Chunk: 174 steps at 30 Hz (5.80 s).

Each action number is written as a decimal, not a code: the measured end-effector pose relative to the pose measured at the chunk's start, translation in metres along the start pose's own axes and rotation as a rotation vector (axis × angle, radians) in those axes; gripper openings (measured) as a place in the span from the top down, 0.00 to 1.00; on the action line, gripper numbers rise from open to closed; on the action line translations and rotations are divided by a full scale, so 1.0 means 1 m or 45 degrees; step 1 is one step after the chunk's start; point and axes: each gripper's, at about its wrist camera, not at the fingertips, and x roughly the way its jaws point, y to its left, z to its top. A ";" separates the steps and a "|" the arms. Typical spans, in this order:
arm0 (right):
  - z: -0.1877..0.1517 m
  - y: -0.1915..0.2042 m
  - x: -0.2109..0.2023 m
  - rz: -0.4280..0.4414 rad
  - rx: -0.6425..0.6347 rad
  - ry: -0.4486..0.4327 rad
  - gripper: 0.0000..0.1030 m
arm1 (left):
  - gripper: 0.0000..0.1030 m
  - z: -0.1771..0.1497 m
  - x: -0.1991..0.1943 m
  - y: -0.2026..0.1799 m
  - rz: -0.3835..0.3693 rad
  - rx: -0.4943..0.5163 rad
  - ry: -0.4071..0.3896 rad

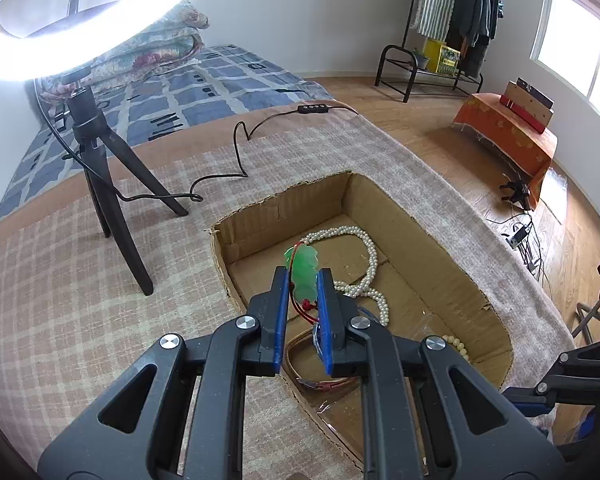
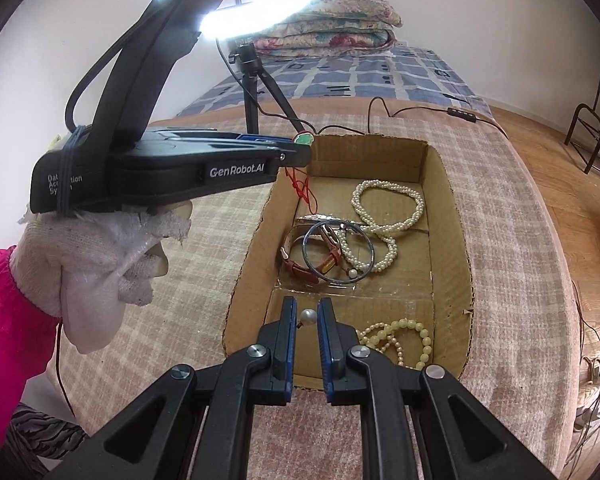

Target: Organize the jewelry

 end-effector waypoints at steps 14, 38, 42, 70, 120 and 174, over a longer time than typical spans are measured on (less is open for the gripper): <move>-0.002 0.017 -0.009 -0.054 -0.102 -0.078 0.21 | 0.25 0.007 -0.019 -0.001 0.034 0.001 -0.061; -0.007 0.042 -0.060 -0.145 -0.092 -0.231 0.07 | 0.23 -0.015 -0.111 0.013 0.119 -0.004 -0.167; -0.011 0.048 -0.072 -0.159 -0.077 -0.262 0.06 | 0.23 -0.025 -0.147 0.022 0.144 -0.016 -0.210; -0.041 0.064 -0.147 -0.331 0.027 -0.485 0.00 | 0.12 -0.148 -0.253 -0.008 0.214 -0.122 -0.234; -0.044 0.067 -0.138 -0.340 0.045 -0.502 0.00 | 0.00 -0.162 -0.262 -0.018 0.326 -0.062 -0.256; -0.047 0.070 -0.134 -0.338 0.045 -0.488 0.00 | 0.00 -0.161 -0.265 -0.027 0.347 -0.052 -0.266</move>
